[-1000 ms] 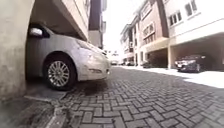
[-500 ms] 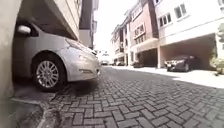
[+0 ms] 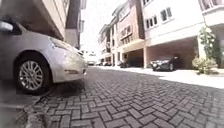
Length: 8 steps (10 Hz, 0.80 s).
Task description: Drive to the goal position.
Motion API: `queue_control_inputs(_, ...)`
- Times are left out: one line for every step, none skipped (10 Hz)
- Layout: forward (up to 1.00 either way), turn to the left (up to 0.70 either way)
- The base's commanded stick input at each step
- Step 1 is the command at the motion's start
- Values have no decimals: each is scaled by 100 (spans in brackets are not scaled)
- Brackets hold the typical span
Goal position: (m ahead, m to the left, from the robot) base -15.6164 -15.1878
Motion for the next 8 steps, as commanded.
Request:
queue_control_inputs(0, -70)
queue_control_inputs(0, -70)
queue_control_inputs(0, -70)
queue_control_inputs(0, -70)
queue_control_inputs(0, -70)
queue_control_inputs(0, -70)
queue_control_inputs(0, -70)
queue_control_inputs(0, -70)
